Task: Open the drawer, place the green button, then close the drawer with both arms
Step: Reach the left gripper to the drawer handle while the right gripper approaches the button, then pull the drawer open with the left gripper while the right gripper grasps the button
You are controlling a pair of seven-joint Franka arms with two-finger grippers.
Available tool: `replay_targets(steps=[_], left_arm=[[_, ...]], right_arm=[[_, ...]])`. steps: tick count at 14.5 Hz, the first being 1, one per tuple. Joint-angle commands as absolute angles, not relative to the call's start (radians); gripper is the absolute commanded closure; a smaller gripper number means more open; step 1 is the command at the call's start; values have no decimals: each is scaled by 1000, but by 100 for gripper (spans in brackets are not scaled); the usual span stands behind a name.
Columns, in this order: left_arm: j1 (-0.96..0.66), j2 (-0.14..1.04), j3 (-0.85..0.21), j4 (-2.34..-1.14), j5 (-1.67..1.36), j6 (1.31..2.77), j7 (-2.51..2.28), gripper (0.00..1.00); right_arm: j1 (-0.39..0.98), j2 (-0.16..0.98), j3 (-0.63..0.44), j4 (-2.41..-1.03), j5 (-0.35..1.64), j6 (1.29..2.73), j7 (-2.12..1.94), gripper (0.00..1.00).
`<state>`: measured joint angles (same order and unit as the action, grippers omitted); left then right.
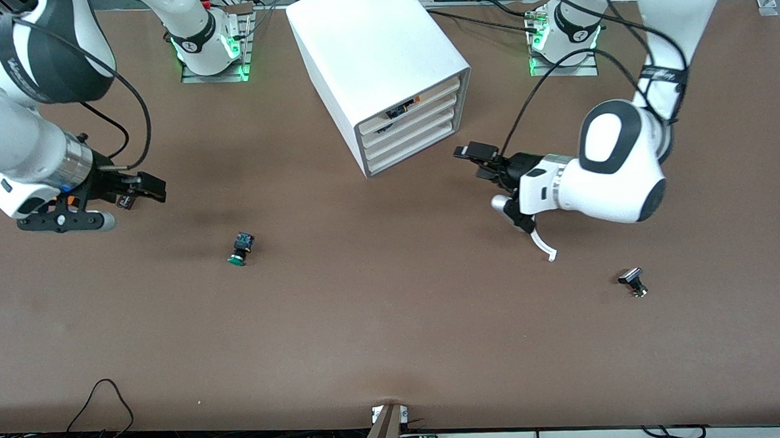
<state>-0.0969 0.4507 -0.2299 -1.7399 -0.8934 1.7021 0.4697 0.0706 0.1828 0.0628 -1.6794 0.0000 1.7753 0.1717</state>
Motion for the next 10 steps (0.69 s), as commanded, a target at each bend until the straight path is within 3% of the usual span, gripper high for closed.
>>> replay_targets(steps=[1, 5, 10], left_arm=[[-87, 477, -238, -1863, -1050, 1720, 728, 6], [-86, 639, -238, -1905, -1162, 1713, 1035, 6], [-92, 696, -258, -1969, -1213, 1706, 1149, 32]], right_arm=[[78, 218, 60, -1686, 15, 1828, 202, 0], [78, 245, 61, -1753, 28, 1952, 202, 1], [103, 259, 67, -1887, 32, 2170, 207, 0]])
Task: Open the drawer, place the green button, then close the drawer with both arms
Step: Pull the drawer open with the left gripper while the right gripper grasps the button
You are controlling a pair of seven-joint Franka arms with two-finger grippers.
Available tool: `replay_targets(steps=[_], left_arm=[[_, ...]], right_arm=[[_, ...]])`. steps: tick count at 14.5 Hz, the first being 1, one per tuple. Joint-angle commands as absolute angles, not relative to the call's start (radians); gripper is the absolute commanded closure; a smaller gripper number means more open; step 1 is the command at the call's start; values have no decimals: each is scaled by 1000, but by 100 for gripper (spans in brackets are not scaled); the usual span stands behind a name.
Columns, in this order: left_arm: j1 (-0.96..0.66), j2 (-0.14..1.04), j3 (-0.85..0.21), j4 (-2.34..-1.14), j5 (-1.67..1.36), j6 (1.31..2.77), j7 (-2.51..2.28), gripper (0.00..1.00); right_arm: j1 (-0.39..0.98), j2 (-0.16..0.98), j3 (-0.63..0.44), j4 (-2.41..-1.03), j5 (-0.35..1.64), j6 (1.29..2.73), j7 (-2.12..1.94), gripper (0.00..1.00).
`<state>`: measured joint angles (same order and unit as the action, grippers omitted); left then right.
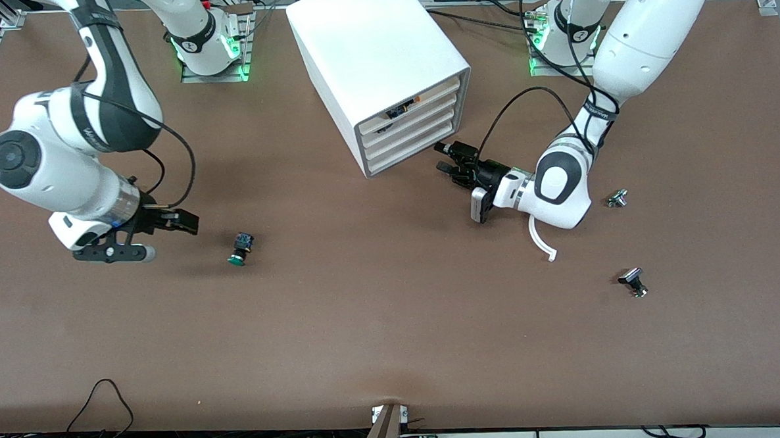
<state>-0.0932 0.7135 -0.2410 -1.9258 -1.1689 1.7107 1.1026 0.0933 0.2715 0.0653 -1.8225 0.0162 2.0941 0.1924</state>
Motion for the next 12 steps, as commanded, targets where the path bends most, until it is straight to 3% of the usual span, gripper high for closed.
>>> replay_targets(steps=[1, 7, 8, 10, 12], left_arm=[[-104, 710, -259, -1982, -1224, 1706, 1176, 34], [-124, 741, -259, -2049, -1227, 1707, 1244, 39], [-127, 744, -259, -2055, -1227, 1709, 1253, 50], [-130, 758, -259, -2056, -1227, 1710, 1255, 84], [-144, 770, -259, -2056, -1250, 1710, 1259, 94]], right_arm=[[104, 265, 67, -1911, 50, 2210, 210, 1], [107, 347, 81, -1966, 97, 2347, 210, 1], [107, 360, 83, -1976, 97, 2374, 210, 1], [107, 388, 83, -2014, 97, 2451, 210, 1], [107, 422, 93, -2045, 98, 2523, 210, 1]])
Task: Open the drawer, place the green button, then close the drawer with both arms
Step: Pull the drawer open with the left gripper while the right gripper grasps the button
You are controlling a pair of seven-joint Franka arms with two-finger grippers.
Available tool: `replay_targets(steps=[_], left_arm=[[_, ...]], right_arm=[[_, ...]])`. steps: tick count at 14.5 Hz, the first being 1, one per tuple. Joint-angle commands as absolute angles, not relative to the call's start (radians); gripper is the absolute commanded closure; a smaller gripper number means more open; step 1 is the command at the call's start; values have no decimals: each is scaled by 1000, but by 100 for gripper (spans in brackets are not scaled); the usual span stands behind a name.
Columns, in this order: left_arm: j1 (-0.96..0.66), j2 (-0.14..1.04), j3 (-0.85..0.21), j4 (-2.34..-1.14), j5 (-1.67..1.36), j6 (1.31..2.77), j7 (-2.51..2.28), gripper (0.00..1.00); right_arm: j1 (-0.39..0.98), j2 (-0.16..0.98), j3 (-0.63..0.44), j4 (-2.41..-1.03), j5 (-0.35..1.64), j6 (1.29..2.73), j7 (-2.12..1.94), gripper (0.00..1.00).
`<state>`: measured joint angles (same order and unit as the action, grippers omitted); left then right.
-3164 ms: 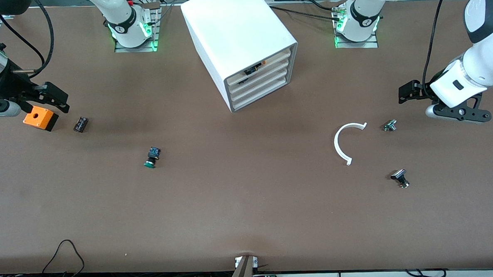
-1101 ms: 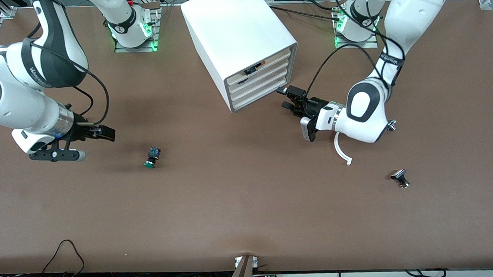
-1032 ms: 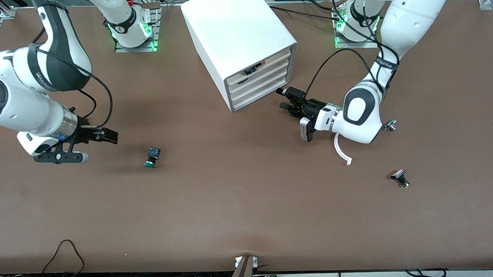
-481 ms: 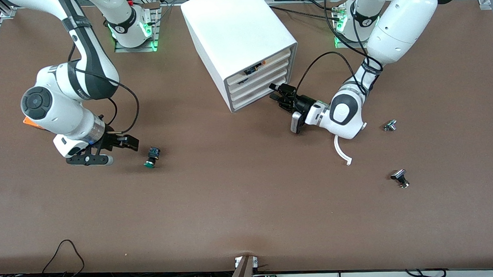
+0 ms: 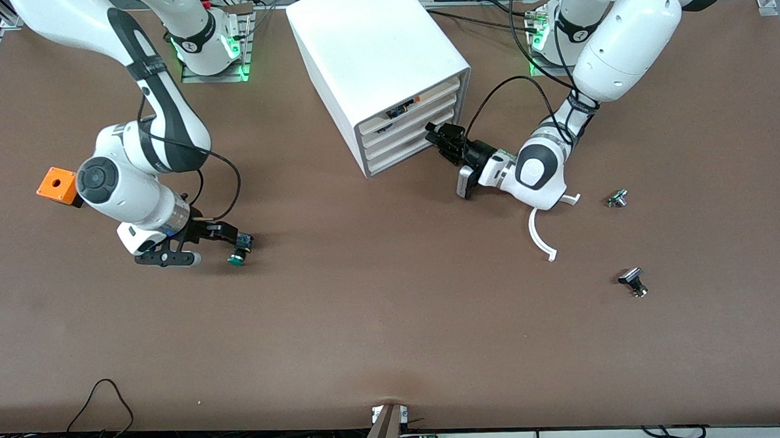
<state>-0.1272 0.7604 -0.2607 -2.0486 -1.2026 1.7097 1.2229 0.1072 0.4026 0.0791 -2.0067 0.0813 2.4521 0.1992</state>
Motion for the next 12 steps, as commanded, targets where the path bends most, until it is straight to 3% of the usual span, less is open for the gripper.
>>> replay_targets(steps=[1, 6, 10, 12], left_arm=[[-156, 778, -261, -2056, -1262, 1710, 1270, 96], [-131, 770, -259, -2037, -1275, 1706, 1211, 100], [-89, 769, -238, -1925, -1232, 1706, 1040, 100], [-68, 773, -230, -1860, -1189, 1706, 941, 100]], right_arm=[[107, 440, 103, -2057, 98, 2558, 210, 1], [107, 505, 124, -2065, 98, 2646, 210, 1], [107, 540, 124, -2063, 98, 2669, 210, 1], [109, 538, 126, -2057, 97, 2665, 206, 14]])
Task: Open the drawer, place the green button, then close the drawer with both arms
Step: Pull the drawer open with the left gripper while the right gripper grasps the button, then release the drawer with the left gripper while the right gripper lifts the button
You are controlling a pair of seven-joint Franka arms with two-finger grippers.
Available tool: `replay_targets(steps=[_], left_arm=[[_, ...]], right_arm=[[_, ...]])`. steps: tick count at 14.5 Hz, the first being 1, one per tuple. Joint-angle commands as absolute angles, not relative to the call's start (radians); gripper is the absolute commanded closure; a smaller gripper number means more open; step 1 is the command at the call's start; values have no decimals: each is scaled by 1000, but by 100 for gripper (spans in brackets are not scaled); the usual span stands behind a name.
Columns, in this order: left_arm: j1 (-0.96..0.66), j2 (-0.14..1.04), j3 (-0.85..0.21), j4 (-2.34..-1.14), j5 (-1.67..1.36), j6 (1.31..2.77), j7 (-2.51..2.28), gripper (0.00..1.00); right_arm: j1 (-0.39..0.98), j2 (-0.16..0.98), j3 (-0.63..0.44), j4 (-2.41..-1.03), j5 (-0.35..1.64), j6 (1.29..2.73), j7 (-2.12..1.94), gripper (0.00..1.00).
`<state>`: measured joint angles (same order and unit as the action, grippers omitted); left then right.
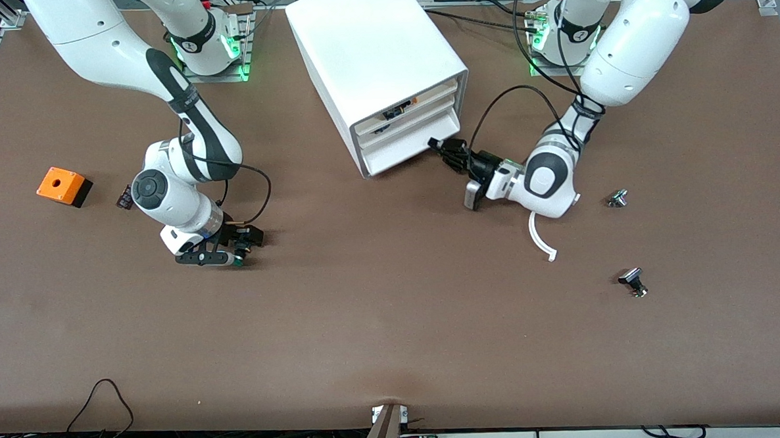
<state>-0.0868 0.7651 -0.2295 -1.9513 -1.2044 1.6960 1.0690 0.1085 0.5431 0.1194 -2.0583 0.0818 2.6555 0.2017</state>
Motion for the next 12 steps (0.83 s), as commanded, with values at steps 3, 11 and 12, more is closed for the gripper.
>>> replay_targets(steps=[3, 11, 12], left_arm=[[-29, 776, -224, -1783, -1112, 1706, 836, 100], [29, 737, -190, -1704, -1017, 1707, 780, 0], [41, 710, -190, -1703, -982, 1709, 738, 0]], right_arm=[[124, 535, 126, -2054, 97, 2665, 201, 59], [149, 503, 126, -1944, 97, 2483, 259, 100], [159, 486, 126, -1903, 95, 2409, 288, 100]])
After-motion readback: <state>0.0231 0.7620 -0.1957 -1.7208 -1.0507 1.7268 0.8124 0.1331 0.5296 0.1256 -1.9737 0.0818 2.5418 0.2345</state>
